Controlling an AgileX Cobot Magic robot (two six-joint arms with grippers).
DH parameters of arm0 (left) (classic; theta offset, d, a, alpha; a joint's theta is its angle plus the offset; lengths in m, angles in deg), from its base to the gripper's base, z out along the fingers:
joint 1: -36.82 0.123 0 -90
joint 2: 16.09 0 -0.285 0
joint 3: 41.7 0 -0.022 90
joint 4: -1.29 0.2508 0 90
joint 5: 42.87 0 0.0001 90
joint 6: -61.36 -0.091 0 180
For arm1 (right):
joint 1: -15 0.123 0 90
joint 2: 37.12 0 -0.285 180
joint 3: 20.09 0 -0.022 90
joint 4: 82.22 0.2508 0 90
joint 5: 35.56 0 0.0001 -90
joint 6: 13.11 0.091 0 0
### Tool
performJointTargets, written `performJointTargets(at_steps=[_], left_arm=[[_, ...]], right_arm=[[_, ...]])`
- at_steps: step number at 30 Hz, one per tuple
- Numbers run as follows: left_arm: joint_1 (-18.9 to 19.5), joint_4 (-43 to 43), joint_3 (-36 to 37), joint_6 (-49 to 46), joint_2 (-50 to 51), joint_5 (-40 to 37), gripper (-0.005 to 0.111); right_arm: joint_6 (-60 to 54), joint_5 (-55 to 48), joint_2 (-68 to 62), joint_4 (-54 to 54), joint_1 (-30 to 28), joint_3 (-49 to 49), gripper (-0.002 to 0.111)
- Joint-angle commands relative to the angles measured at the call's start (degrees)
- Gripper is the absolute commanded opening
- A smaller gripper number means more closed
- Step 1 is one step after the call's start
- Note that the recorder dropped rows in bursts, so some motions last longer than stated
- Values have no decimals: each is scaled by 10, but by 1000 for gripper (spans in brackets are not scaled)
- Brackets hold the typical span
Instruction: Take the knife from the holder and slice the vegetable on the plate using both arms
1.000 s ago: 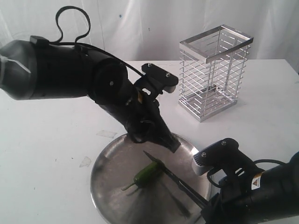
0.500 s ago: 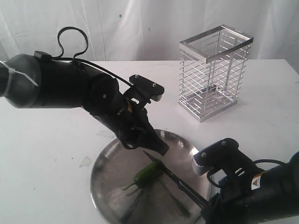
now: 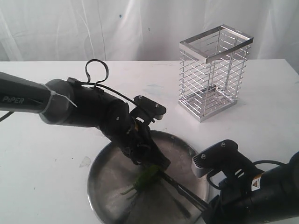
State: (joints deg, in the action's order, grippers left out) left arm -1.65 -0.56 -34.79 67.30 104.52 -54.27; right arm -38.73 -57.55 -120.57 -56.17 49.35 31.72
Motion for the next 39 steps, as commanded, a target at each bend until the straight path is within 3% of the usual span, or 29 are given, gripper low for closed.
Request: performJointTargets(at_steps=[1,14,24,39], left_arm=[[2,-4,1,-3,-30,-38,0],[2,-7,-9,-10,-91,-51,0],[0,-13,39,-3,-5,-6,0],[0,-10,16,-8,-96,-33,0]], right_arm=[[3,10,1,2,-1,-1,0],[3,13,1,2,-1,-1,0],[3,4,0,2,-1,-1,0],[-1,7,-74,-4,-1,-62,0]])
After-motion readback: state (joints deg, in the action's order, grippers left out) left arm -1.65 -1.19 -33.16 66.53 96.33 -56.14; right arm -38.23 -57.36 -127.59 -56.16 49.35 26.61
